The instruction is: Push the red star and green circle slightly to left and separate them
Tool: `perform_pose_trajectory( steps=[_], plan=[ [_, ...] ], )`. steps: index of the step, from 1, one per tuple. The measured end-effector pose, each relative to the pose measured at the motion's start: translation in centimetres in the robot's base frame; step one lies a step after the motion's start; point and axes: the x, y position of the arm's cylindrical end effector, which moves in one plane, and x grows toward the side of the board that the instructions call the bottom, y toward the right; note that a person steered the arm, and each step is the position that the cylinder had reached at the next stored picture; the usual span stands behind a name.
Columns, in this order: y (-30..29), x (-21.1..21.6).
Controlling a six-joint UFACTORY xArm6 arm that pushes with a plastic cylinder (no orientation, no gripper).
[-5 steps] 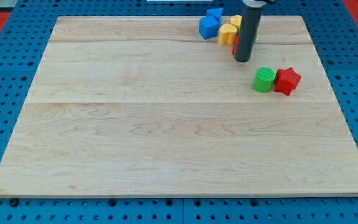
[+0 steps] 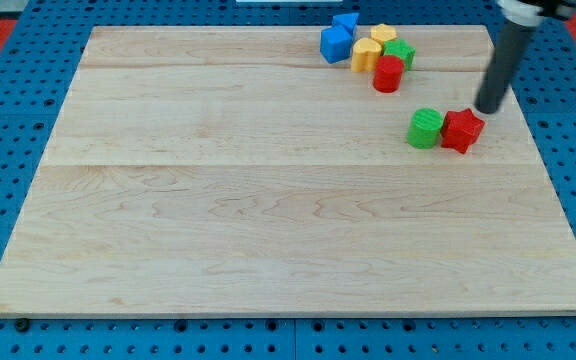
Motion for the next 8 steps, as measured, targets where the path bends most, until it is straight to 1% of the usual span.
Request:
perform_pose_trajectory(
  steps=[1, 2, 3, 4, 5, 6, 7, 8],
  plan=[
    [0.3, 3.7],
    [-4.5, 3.5],
    [-12.6, 0.6],
    [-18.9, -1.5],
    [-20.2, -1.4],
    [-20.2, 0.6],
    [-20.4, 1.5],
    [-20.9, -0.9]
  ],
)
